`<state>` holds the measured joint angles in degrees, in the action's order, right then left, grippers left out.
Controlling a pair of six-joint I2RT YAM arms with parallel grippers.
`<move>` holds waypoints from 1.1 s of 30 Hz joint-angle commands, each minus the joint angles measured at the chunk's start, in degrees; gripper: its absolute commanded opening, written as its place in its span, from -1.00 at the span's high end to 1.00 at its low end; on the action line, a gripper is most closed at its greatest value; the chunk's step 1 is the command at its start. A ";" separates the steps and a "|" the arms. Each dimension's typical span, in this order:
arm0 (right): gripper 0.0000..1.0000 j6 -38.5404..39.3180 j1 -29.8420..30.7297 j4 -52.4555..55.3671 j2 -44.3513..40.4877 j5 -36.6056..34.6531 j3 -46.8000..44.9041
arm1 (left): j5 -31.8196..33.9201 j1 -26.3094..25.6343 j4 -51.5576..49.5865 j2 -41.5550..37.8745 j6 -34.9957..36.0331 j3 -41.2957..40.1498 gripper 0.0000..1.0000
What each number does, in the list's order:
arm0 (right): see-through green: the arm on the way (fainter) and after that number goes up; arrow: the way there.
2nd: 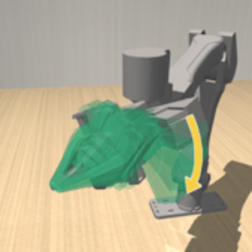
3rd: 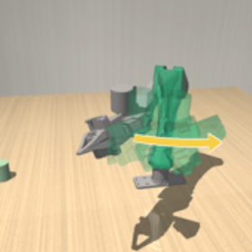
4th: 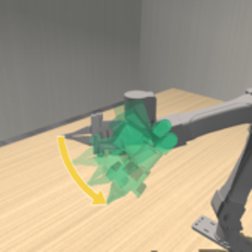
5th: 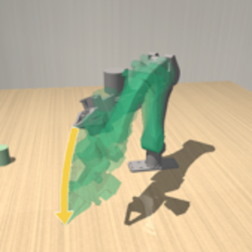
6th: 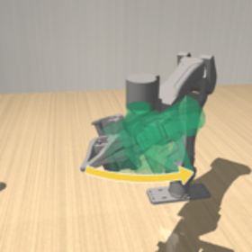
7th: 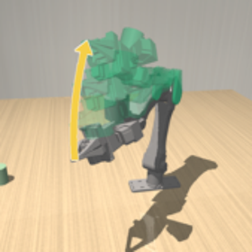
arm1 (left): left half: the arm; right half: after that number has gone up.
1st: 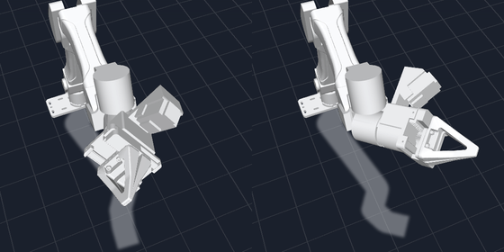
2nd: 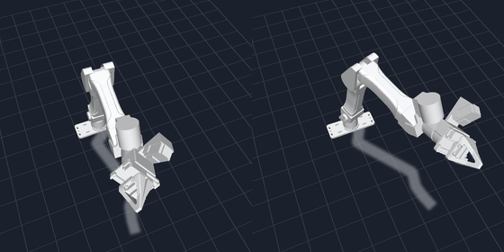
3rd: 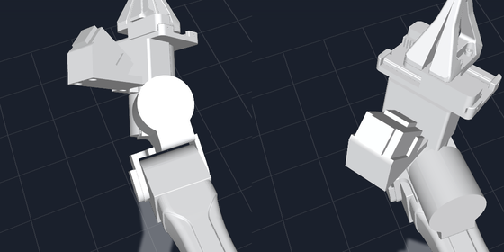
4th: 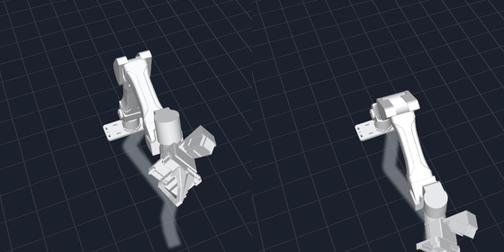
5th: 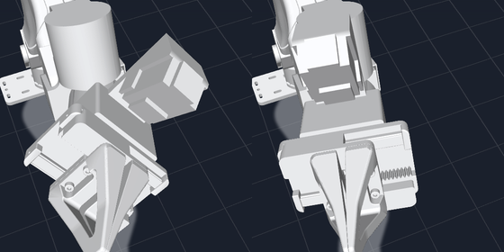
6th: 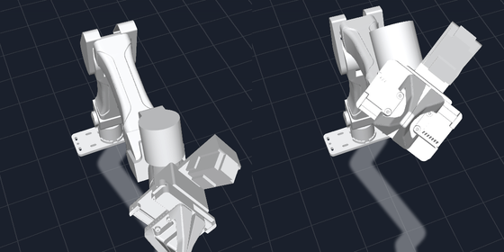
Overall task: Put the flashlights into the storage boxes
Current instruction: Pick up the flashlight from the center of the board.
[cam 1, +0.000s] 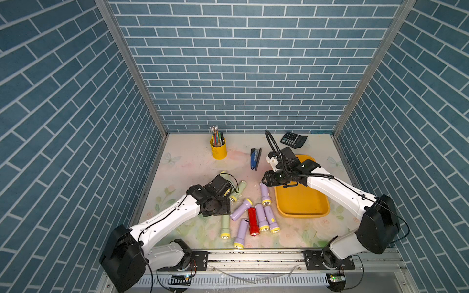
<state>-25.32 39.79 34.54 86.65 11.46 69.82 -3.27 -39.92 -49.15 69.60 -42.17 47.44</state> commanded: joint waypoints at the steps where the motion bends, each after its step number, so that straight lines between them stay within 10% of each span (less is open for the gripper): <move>1: -0.06 -1.21 0.61 -1.27 -1.94 -0.96 -2.07 | -2.77 0.36 -3.30 2.96 -1.70 -0.77 -0.45; 26: -0.06 -1.48 0.73 -3.79 -5.10 -2.26 -7.56 | -5.76 0.95 4.97 17.77 0.90 -1.27 -0.19; 33: -0.06 -2.16 0.72 -4.40 -5.40 -2.54 -7.83 | -6.04 1.73 6.52 17.76 0.27 -2.14 0.19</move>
<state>-25.76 40.23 30.87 82.81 9.80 63.40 -9.58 -38.72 -43.00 87.48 -41.78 46.13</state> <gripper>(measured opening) 0.529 0.420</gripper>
